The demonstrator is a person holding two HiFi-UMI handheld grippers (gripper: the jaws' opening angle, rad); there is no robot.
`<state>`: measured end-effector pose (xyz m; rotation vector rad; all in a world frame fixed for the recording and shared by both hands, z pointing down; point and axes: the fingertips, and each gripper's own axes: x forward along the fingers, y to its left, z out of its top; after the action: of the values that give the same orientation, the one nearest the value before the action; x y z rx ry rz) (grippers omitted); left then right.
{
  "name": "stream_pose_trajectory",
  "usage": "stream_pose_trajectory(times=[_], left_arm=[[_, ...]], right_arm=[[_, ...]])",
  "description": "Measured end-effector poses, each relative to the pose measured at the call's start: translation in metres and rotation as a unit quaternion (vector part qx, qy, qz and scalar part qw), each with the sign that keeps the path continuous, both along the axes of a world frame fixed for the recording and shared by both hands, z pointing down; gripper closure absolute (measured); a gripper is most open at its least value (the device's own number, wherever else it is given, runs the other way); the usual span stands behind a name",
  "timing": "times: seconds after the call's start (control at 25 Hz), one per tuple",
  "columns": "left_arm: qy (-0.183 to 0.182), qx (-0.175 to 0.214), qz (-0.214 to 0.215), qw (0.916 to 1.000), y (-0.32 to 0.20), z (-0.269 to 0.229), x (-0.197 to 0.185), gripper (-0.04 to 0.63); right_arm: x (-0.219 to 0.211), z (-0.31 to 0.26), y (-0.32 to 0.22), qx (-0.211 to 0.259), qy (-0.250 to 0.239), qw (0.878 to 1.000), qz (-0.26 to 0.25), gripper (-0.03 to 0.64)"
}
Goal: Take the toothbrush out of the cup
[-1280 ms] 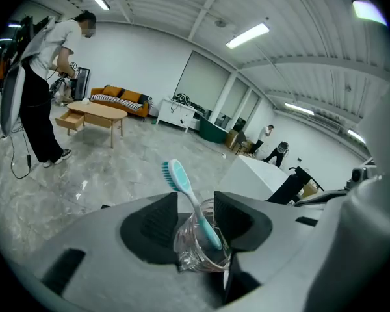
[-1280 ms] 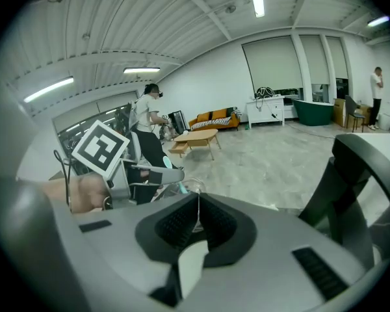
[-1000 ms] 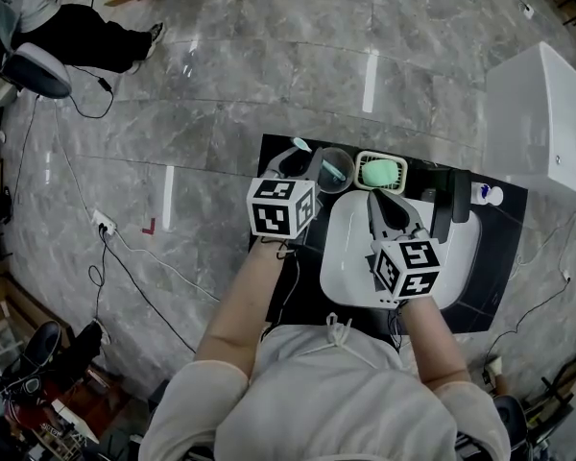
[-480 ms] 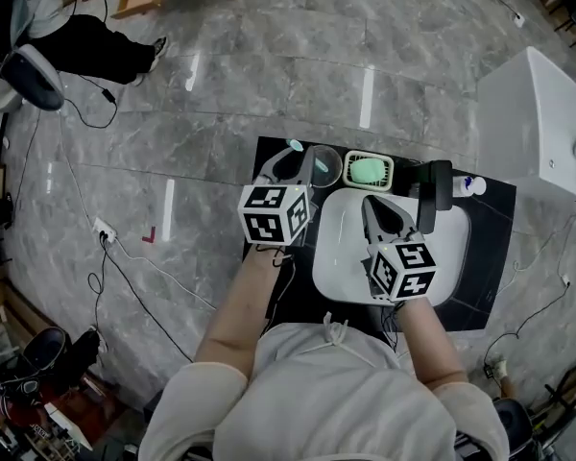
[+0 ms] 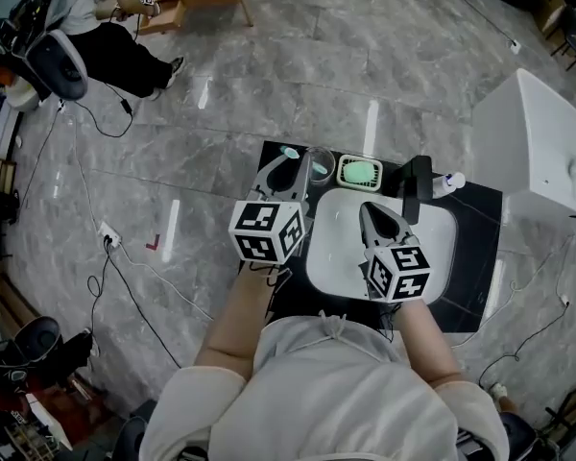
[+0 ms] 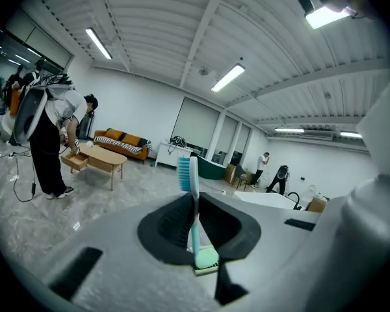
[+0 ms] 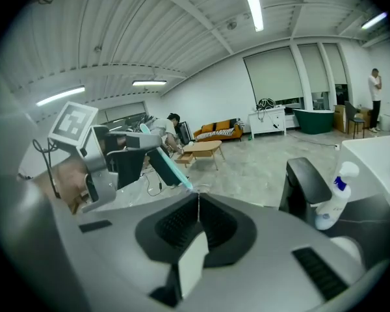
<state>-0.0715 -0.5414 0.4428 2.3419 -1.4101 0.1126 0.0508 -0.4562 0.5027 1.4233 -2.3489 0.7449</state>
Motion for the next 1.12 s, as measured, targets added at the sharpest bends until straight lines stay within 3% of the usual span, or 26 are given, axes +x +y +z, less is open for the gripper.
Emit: stream_pose_trajectory(times=[0.24, 0.52, 0.92, 1.12], left_arm=[[-0.005, 0.02, 0.008, 0.9998, 0.046, -0.022, 0.006, 0.558], [-0.048, 0.038, 0.028, 0.9977, 0.105, -0.023, 0.024, 0.558], [-0.049, -0.007, 0.052, 0.9974, 0.161, 0.016, 0.043, 0.558], [-0.048, -0.01, 0.061, 0.997, 0.17, 0.021, 0.05, 0.558]], right_arm=[[0.007, -0.013, 0.027, 0.018, 0.004, 1.0, -0.009, 0.589], [0.015, -0.018, 0.06, 0.029, 0.005, 0.999, -0.017, 0.589], [0.02, -0.022, 0.091, 0.044, 0.006, 0.999, -0.022, 0.589], [0.014, -0.036, 0.095, 0.071, -0.003, 0.997, -0.013, 0.591]])
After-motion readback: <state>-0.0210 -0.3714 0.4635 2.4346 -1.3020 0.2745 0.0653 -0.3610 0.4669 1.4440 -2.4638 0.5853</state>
